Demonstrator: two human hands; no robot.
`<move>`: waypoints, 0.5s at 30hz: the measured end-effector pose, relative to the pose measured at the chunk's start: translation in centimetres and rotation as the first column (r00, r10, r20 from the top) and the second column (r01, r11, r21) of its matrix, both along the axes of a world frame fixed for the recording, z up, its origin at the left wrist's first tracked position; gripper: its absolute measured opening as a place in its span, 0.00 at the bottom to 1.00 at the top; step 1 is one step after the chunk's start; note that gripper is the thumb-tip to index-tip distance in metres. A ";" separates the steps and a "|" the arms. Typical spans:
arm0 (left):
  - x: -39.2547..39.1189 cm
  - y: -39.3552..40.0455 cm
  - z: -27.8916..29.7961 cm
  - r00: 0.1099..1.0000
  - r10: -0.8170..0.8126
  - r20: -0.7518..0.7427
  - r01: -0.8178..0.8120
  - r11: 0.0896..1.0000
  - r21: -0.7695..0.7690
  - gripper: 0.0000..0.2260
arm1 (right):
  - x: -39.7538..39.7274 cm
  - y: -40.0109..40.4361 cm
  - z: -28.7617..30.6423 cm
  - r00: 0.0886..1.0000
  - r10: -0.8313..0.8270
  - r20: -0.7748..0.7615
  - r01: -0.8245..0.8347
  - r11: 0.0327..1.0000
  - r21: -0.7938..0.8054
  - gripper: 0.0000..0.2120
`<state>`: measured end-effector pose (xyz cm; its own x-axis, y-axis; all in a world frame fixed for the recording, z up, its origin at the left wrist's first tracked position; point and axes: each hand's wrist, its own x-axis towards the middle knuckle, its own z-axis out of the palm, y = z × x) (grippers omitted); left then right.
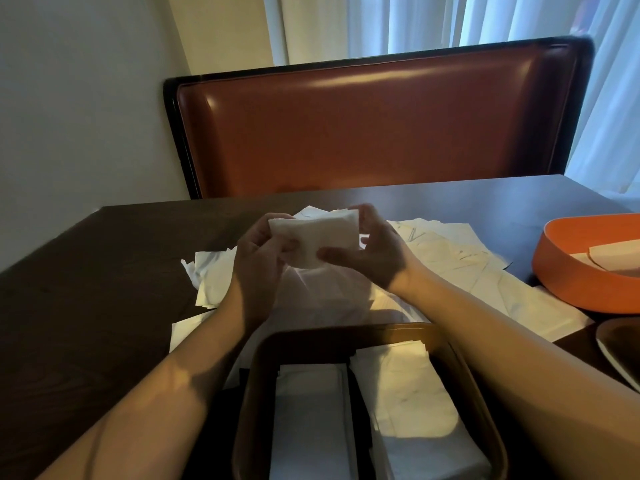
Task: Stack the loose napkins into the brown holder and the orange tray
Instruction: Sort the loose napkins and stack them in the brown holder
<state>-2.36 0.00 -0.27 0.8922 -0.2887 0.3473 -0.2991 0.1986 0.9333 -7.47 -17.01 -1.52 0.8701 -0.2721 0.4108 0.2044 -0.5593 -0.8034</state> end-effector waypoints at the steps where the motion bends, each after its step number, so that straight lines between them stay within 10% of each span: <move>1: -0.3 -0.1 0.0 1.000 -0.022 -0.004 0.022 1.000 -0.001 0.11 | 0.1 0.0 0.1 1.000 -0.001 -0.003 0.001 1.000 -0.002 0.26; 4: -0.3 -0.3 -0.5 0.996 0.027 0.090 -0.037 0.994 0.103 0.07 | 0.3 0.4 0.0 0.998 0.014 0.058 -0.012 0.999 -0.037 0.16; 11: -0.2 -0.2 -1.0 0.990 -0.003 0.139 -0.035 0.962 0.271 0.19 | 1.3 0.5 -0.3 0.993 0.014 -0.113 -0.050 0.948 -0.314 0.33; 15: 0.2 -0.2 -1.0 0.986 0.012 0.169 -0.063 0.953 0.296 0.15 | 0.7 0.1 -0.8 0.998 -0.001 -0.056 -0.004 0.996 -0.091 0.31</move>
<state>-2.20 -0.25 -1.25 0.8429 -0.3693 0.3914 -0.4538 -0.0968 0.8859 -6.74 -16.86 -2.31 0.8928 -0.2343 0.3848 0.1618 -0.6302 -0.7594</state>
